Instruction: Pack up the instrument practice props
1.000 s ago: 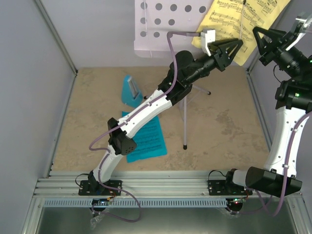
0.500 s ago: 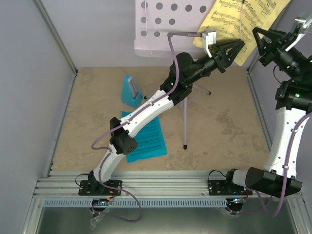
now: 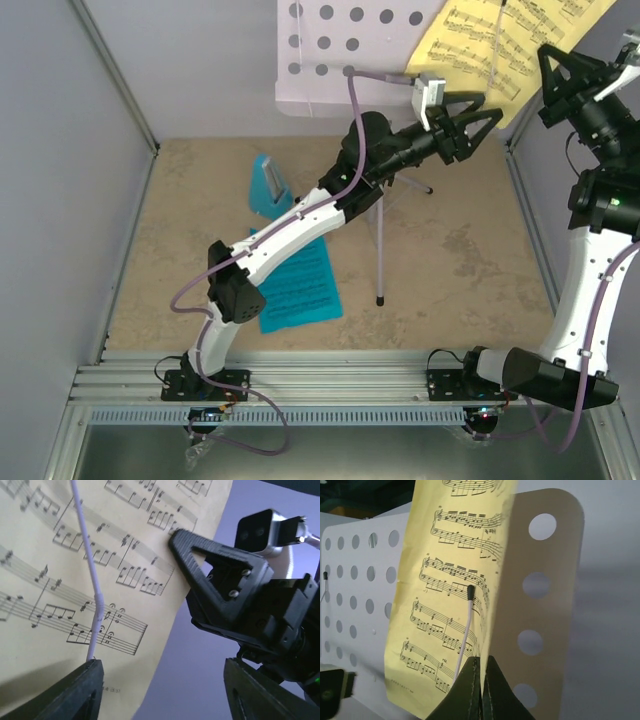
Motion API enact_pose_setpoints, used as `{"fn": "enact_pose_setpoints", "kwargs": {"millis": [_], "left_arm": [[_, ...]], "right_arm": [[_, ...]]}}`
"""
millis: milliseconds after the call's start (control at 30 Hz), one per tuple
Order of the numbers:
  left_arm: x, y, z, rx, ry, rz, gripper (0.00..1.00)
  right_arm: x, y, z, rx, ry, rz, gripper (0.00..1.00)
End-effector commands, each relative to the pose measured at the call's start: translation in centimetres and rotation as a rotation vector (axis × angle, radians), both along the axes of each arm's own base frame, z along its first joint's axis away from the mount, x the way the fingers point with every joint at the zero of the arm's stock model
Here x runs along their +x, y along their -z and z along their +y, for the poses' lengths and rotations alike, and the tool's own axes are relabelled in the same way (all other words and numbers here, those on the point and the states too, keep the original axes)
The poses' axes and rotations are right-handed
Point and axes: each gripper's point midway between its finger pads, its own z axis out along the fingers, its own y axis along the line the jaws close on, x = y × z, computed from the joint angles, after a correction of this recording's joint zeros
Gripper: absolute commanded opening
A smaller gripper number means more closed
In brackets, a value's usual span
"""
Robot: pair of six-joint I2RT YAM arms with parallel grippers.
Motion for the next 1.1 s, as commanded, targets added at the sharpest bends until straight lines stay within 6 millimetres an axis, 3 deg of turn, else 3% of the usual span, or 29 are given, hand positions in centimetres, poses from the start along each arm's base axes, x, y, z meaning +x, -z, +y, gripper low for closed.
{"fn": "enact_pose_setpoints", "kwargs": {"millis": [0,167,233,267,367,500,533,633,767,833,967,1067], "left_arm": [[-2.1,-3.6,2.8,-0.030,-0.014,-0.077,0.72],[-4.5,-4.7,4.8,-0.017,0.003,-0.101,0.85],[-5.4,-4.7,5.5,0.005,0.016,-0.098,0.88],[-5.8,-4.6,6.0,0.021,0.017,-0.098,0.90],[-7.0,-3.7,7.4,0.077,0.016,-0.098,0.93],[-8.7,-0.8,9.3,0.158,0.025,-0.074,0.95],[-8.8,1.4,9.5,0.198,0.025,-0.050,0.95],[-9.6,5.5,11.3,0.261,-0.017,-0.002,0.95],[-8.6,12.5,13.8,0.315,-0.126,0.153,0.95],[-8.4,17.0,14.7,0.335,-0.159,0.250,0.93],[-7.4,26.4,14.6,0.410,-0.233,0.436,0.90],[-5.8,32.0,13.9,0.489,-0.318,0.556,0.88]], "right_arm": [[0.1,-1.1,-0.8,0.011,0.061,-0.028,0.00],[1.1,0.0,-1.1,0.013,0.062,0.015,0.04],[1.5,0.6,-1.4,0.009,0.083,0.034,0.23],[1.6,1.0,-1.6,0.007,0.098,0.043,0.40],[1.2,1.6,-2.3,0.001,0.164,0.049,0.72],[0.3,2.4,-3.0,-0.004,0.239,0.047,0.88],[0.2,2.7,-3.2,-0.004,0.251,0.052,0.90],[0.5,5.1,-4.2,0.034,0.303,0.119,0.96],[0.0,8.6,-4.0,0.074,0.290,0.167,0.98],[-0.2,10.4,-3.5,0.095,0.261,0.193,0.98],[-0.3,13.9,-2.7,0.142,0.193,0.259,0.98],[-0.6,15.8,-2.3,0.167,0.167,0.300,0.98]]}}
